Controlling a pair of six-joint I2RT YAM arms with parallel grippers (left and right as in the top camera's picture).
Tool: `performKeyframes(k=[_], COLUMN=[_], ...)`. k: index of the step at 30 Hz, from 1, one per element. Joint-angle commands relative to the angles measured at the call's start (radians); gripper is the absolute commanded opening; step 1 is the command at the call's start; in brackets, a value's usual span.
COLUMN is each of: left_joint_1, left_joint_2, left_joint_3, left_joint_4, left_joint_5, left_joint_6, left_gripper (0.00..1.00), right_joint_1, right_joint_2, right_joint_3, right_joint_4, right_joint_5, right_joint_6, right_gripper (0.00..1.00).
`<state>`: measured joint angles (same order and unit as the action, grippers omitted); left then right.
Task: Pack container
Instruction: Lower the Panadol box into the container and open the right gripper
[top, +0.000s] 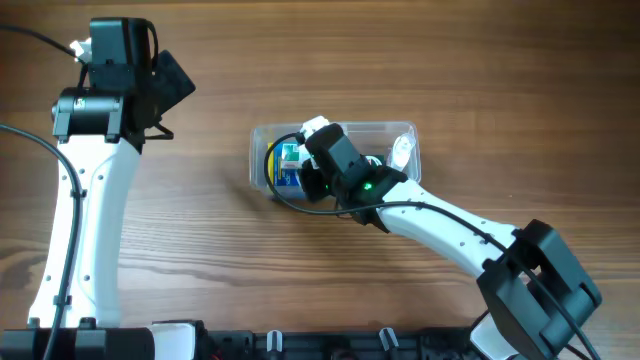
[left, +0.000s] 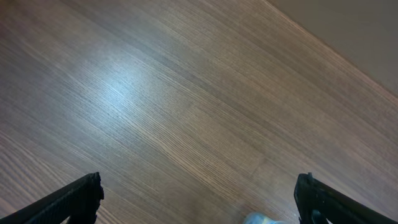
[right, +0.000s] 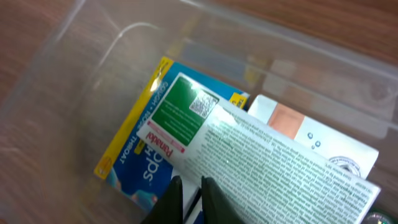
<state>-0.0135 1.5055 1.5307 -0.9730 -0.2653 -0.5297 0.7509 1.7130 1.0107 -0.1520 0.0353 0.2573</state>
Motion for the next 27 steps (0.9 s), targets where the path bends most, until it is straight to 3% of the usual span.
performKeyframes(k=[1,4,19,27], left_joint_1=[0.005,0.005,0.005,0.005], left_joint_2=[0.004,0.004,0.004,0.004], left_joint_3=[0.006,0.006,0.006,0.006], left_joint_4=[0.002,0.002,0.002,0.002], left_joint_5=[-0.016,-0.016,-0.016,-0.016], left_joint_6=[0.001,0.001,0.001,0.001], left_gripper=[1.0,1.0,1.0,1.0], right_joint_1=[0.002,0.002,0.002,0.001], right_joint_2=[0.002,0.002,0.077,-0.094], right_joint_3=[0.0,0.0,-0.002,0.007], right_joint_4=[0.012,-0.01,-0.018,0.002], right_joint_5=[0.134,0.212,0.201,0.221], right_joint_6=[0.018,0.055,0.054,-0.022], right_gripper=[0.04,0.04,0.09,0.13])
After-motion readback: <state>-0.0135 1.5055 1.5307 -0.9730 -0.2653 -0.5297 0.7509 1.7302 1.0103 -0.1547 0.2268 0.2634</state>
